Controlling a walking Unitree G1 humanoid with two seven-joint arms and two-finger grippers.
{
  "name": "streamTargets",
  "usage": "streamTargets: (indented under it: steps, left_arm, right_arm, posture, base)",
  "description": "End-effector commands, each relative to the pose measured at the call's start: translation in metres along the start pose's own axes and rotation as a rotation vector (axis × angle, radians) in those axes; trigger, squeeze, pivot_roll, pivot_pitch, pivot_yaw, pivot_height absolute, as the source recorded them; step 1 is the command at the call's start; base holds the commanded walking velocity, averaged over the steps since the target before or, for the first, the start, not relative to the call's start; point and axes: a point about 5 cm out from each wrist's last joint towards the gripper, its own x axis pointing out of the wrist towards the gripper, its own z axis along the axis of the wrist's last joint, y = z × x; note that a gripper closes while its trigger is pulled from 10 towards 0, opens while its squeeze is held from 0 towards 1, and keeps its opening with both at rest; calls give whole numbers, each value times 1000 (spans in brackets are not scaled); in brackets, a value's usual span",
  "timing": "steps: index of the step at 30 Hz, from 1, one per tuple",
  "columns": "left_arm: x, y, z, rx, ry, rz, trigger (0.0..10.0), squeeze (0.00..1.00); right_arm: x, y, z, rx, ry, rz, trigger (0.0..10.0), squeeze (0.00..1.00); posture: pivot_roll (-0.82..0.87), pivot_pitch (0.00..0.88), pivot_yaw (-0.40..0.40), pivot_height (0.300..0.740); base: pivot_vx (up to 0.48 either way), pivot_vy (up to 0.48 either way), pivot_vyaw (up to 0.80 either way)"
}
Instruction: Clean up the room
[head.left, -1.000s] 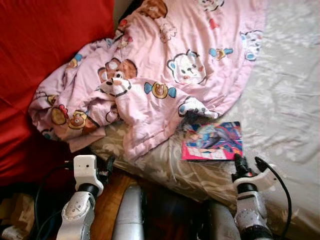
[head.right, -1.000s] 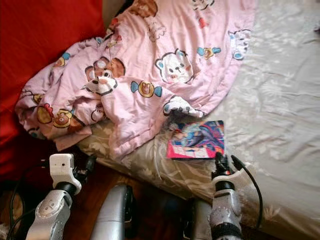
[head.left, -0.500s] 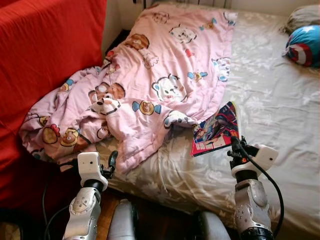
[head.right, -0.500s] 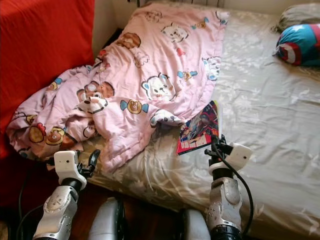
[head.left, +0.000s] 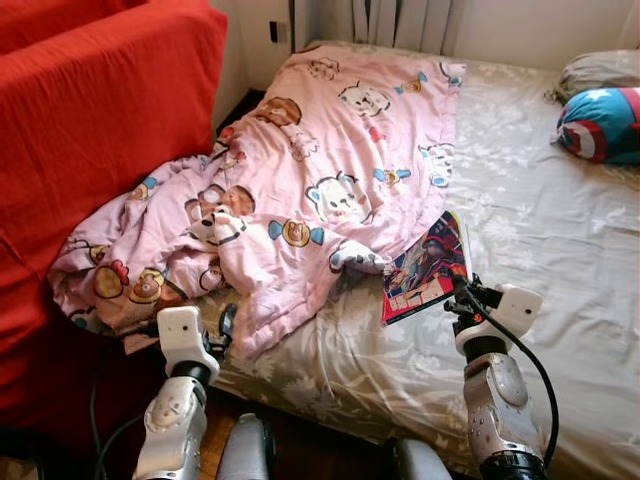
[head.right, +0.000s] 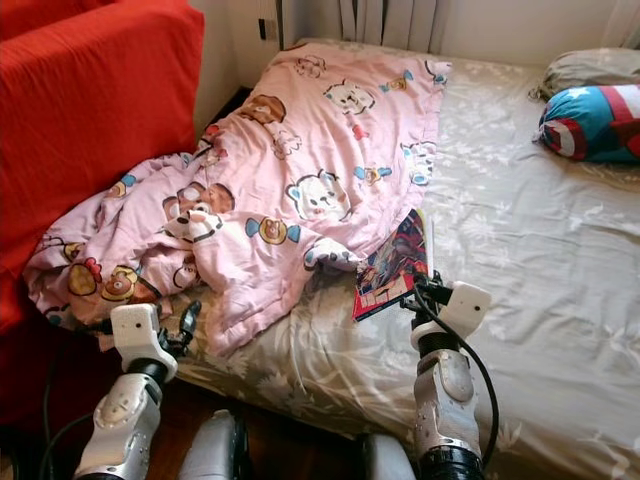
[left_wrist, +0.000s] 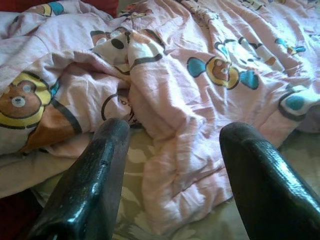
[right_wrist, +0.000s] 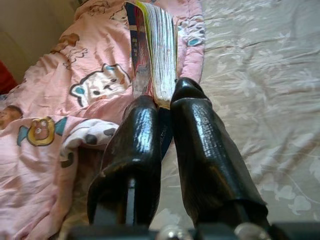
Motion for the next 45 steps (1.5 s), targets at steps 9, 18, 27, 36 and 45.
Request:
streamTargets:
  steps: [9, 18, 27, 36, 45]
  left_arm:
    - [-1, -1, -7, -24, 3, 10, 10000, 0]
    - [-1, -1, -7, -15, -8, 10, 10000, 0]
    - [3, 2, -4, -17, -20, 22, 10000, 0]
    - [3, 4, -3, -16, -26, 27, 10000, 0]
    - [4, 6, -2, -13, -28, 25, 10000, 0]
  right_arm:
    - [2, 5, 12, -31, -39, 21, 10000, 0]
    - [4, 6, 12, -49, -24, 7, 10000, 0]
    - [3, -1, 12, -72, -21, -49, 10000, 0]
    - [2, 1, 10, -66, -26, -59, 10000, 0]
    - [1, 4, 9, -60, -25, -58, 10000, 0]
  posture:
    - [16, 65, -39, 740]
    - [18, 65, -42, 740]
    - [17, 98, -43, 740]
    - [19, 109, -37, 740]
    - [23, 121, -28, 740]
  base:
    - [0, 0, 0]
    - [0, -80, 0]
    - [0, -429, -403]
    - [0, -424, -72]
    - [0, -425, 0]
